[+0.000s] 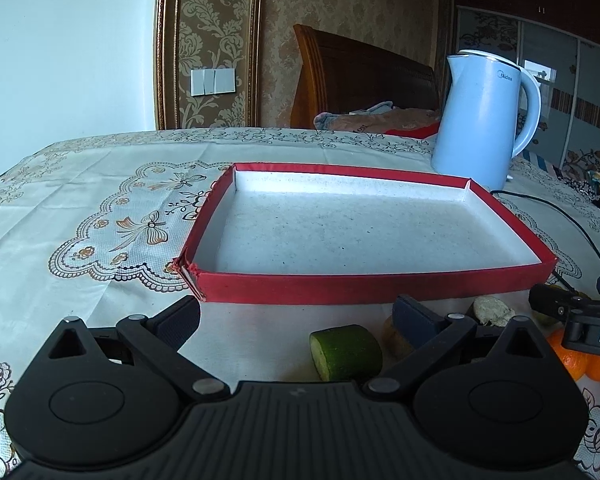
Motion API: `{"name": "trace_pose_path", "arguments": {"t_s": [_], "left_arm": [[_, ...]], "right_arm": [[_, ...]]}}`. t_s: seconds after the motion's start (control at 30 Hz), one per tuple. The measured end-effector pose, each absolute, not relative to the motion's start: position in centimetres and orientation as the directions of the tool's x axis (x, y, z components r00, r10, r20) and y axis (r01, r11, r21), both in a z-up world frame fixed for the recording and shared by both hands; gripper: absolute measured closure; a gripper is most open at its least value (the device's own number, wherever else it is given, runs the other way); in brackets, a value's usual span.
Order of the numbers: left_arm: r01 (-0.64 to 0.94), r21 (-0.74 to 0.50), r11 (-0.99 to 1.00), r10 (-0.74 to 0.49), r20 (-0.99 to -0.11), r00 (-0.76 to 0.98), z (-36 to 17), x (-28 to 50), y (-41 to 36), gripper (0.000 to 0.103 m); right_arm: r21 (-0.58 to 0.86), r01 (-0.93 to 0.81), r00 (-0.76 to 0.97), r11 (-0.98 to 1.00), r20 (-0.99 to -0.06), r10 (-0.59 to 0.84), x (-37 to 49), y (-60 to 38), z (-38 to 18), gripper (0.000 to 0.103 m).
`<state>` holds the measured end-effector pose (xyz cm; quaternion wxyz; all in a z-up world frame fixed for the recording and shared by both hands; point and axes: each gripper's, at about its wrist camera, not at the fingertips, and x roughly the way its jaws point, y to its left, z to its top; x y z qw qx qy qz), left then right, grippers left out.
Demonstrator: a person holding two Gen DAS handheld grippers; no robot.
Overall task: Organize fruits
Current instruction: 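Move both tools toward the fruit beside the red tray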
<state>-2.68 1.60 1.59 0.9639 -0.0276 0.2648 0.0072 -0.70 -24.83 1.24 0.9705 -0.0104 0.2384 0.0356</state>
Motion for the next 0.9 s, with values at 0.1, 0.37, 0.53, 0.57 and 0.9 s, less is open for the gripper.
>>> {"name": "trace_pose_path", "arguments": {"t_s": [0.1, 0.37, 0.53, 0.57, 0.9], "left_arm": [[-0.029, -0.066, 0.997, -0.009, -0.511, 0.860, 1.7, -2.7, 1.9, 0.000], [-0.080, -0.179, 0.981, -0.019, -0.494, 0.869, 1.7, -3.3, 4.2, 0.000], [-0.085, -0.163, 0.983, -0.014, -0.530, 0.848, 1.4, -2.8, 4.0, 0.000], [-0.087, -0.160, 0.983, -0.013, -0.536, 0.844, 1.4, -2.8, 4.0, 0.000], [-0.115, -0.160, 0.980, 0.009, -0.547, 0.837, 1.2, -2.7, 4.2, 0.000]], "right_arm": [[0.012, -0.072, 0.883, 0.997, -0.465, 0.069, -0.7, -24.9, 1.2, 0.000], [0.021, -0.069, 0.873, 0.997, -0.482, 0.070, -0.3, -25.1, 1.0, 0.000], [0.007, -0.061, 0.871, 0.998, -0.489, 0.057, -0.3, -24.9, 0.9, 0.000], [0.005, -0.060, 0.871, 0.998, -0.487, 0.055, -0.3, -24.9, 0.9, 0.000], [-0.049, -0.062, 0.888, 0.997, -0.459, 0.033, -0.9, -24.1, 1.1, 0.000]]}}
